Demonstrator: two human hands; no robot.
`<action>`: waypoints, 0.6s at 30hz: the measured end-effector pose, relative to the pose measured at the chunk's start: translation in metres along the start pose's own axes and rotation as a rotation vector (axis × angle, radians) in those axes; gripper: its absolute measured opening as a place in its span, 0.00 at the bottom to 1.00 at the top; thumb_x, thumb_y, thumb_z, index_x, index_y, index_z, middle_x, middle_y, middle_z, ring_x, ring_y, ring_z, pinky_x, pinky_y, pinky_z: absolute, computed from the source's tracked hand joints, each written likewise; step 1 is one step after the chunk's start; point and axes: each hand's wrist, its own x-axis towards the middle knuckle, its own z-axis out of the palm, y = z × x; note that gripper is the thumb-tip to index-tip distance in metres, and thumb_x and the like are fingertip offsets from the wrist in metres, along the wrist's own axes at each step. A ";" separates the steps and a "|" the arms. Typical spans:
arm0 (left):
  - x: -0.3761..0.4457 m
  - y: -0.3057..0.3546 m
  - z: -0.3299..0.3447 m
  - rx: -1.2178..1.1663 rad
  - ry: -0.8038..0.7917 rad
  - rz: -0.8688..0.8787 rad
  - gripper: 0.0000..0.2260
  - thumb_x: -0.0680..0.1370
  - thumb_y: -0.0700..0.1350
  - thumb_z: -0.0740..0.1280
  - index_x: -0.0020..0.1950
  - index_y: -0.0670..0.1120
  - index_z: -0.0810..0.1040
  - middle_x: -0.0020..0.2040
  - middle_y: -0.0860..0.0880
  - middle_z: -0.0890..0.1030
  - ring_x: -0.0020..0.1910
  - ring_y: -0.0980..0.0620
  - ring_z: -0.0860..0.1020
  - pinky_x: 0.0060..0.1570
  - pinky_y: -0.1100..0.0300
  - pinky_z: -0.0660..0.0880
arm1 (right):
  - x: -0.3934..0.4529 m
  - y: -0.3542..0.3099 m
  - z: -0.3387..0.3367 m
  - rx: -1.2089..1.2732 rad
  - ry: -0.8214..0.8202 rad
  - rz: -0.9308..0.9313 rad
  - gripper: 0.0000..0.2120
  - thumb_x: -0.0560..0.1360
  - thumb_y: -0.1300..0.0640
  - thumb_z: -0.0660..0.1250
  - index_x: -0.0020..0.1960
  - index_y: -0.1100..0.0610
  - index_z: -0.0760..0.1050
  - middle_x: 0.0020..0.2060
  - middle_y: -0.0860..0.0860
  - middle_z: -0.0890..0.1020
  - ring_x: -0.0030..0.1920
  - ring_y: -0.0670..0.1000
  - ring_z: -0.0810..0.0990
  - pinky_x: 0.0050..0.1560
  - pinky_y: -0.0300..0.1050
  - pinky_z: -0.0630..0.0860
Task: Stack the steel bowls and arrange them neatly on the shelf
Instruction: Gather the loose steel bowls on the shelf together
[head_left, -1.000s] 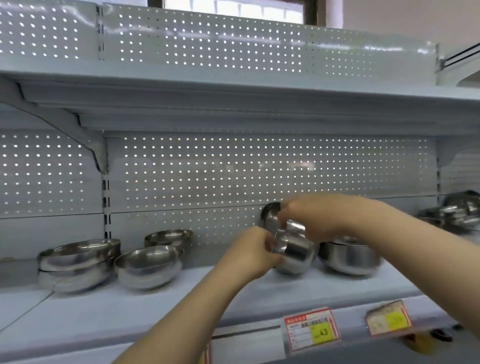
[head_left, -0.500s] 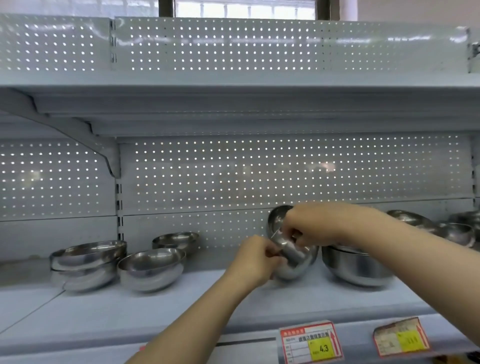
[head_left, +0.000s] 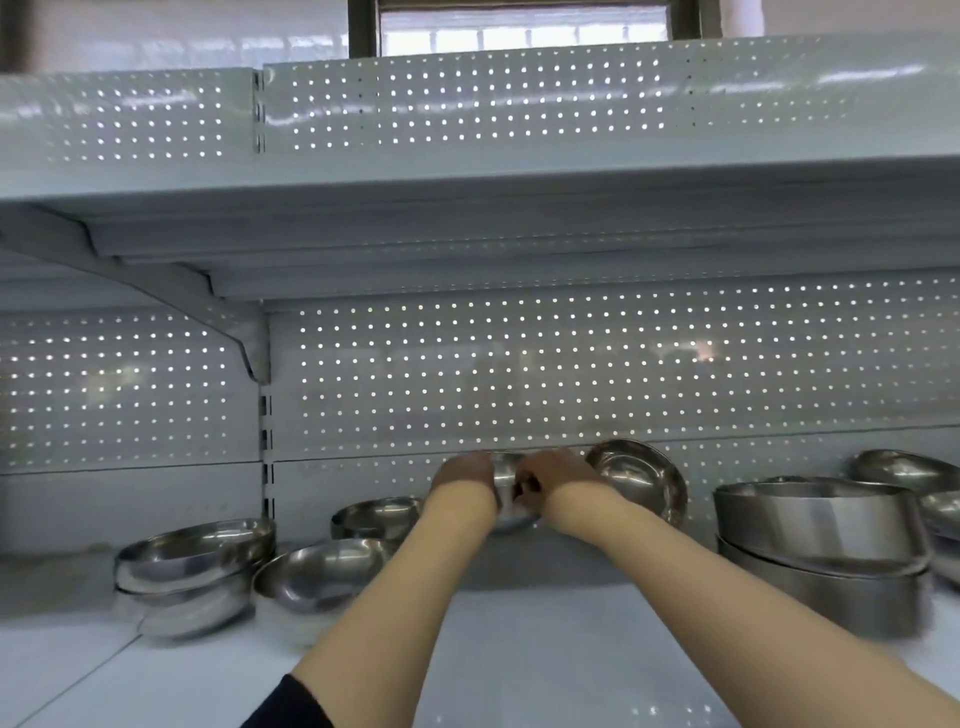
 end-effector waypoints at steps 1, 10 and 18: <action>0.001 -0.002 0.008 0.013 0.004 0.005 0.19 0.77 0.40 0.64 0.68 0.40 0.71 0.68 0.40 0.73 0.67 0.43 0.72 0.64 0.56 0.68 | 0.002 0.002 0.006 0.001 -0.002 0.008 0.11 0.74 0.60 0.64 0.55 0.56 0.78 0.57 0.58 0.80 0.57 0.58 0.78 0.49 0.43 0.70; 0.017 -0.022 0.039 0.018 -0.021 0.000 0.16 0.76 0.43 0.66 0.63 0.40 0.75 0.64 0.41 0.76 0.63 0.43 0.75 0.59 0.56 0.71 | 0.003 0.015 0.041 0.012 0.021 -0.031 0.10 0.77 0.58 0.62 0.57 0.57 0.76 0.59 0.55 0.77 0.58 0.57 0.76 0.55 0.45 0.71; 0.018 -0.024 0.040 0.064 -0.040 -0.007 0.16 0.75 0.43 0.68 0.61 0.40 0.76 0.60 0.42 0.79 0.61 0.44 0.76 0.57 0.56 0.73 | 0.000 0.015 0.042 0.001 0.001 -0.054 0.11 0.76 0.58 0.61 0.57 0.58 0.75 0.57 0.56 0.76 0.56 0.58 0.76 0.55 0.49 0.73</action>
